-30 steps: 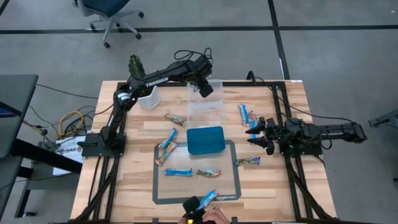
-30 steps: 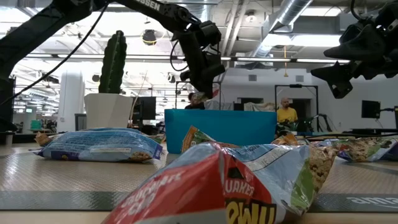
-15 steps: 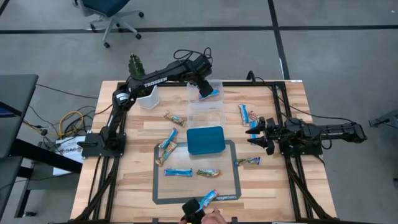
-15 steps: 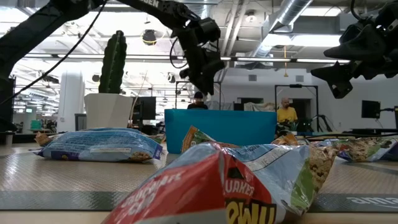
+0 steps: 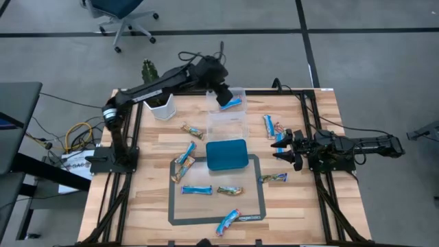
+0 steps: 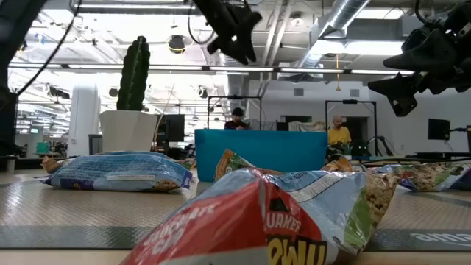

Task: Pick and place Granola Bars by type
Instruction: Put the red granola bar into the top transparent bin

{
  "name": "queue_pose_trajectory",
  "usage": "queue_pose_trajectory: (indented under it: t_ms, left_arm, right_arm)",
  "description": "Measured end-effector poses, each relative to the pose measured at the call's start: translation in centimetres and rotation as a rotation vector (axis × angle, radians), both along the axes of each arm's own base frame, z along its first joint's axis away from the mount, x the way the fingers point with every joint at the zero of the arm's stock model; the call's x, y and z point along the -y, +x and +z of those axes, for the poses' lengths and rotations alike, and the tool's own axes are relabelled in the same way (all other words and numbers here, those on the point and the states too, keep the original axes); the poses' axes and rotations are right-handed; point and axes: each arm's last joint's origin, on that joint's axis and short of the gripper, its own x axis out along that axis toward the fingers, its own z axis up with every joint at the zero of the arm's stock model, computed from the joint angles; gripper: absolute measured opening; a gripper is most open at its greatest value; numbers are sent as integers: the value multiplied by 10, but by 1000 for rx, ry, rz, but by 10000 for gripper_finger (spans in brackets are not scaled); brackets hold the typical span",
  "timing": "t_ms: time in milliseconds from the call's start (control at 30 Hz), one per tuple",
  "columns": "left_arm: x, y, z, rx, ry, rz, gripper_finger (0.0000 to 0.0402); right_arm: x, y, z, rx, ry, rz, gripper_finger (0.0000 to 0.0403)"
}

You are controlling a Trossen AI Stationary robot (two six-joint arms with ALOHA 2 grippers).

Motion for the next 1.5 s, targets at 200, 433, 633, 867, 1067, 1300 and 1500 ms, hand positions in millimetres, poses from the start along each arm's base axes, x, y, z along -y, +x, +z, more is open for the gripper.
queue_pose_trajectory:
  t_ms: [200, 433, 633, 867, 1067, 1300, 1500]
  left_arm:
    - [26, -33, 2, 124, 20, -10, 151]
    - [56, -90, -33, 300, -52, 40, 151]
    - [85, -142, -74, 338, -191, 90, 151]
    - [108, -188, -117, 310, -298, 149, 151]
    - [120, -218, -146, 194, -395, 213, 151]
    - [127, -231, -162, 52, -455, 257, 151]
    - [127, -231, -163, 50, -466, 265, 151]
  right_arm:
    - [0, 0, 0, -1, 0, 0, 221]
    - [0, 0, 0, 0, 0, 0, 221]
    - [0, 0, 0, 0, 0, 0, 221]
    - [0, 0, 0, 0, 0, 0, 221]
    - [0, 0, 0, 0, 0, 0, 221]
    - [0, 0, 0, 0, 0, 0, 221]
    - [0, 0, 0, 0, 0, 0, 221]
